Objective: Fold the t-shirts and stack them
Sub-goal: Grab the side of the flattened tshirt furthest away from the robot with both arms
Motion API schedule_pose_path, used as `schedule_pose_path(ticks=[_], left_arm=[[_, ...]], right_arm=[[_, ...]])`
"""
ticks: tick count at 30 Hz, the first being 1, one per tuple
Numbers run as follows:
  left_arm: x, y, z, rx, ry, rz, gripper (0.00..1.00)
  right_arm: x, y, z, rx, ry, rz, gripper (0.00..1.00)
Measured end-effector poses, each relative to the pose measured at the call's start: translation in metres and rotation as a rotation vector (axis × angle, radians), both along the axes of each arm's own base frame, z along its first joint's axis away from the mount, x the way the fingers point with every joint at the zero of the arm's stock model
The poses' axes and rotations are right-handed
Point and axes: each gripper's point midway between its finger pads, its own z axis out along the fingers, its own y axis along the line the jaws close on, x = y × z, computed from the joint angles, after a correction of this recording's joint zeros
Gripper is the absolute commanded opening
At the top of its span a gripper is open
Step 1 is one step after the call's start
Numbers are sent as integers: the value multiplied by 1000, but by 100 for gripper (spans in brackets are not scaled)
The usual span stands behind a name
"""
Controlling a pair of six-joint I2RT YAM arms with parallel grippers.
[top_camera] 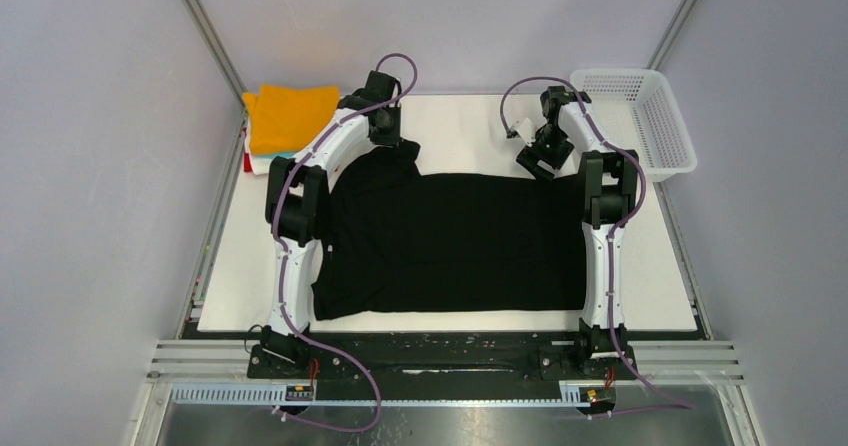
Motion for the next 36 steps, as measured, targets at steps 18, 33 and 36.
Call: schedule_pose_path(ticks=[18, 33, 36], left_arm=[[-1, 5, 3, 17, -8, 14, 0], [2, 5, 11, 12, -38, 14, 0], [1, 5, 12, 12, -41, 13, 0]], right_arm=[[-15, -3, 2, -14, 63, 24, 68], [-25, 2, 0, -28, 103, 61, 0], [-24, 3, 0, -43, 97, 65, 0]])
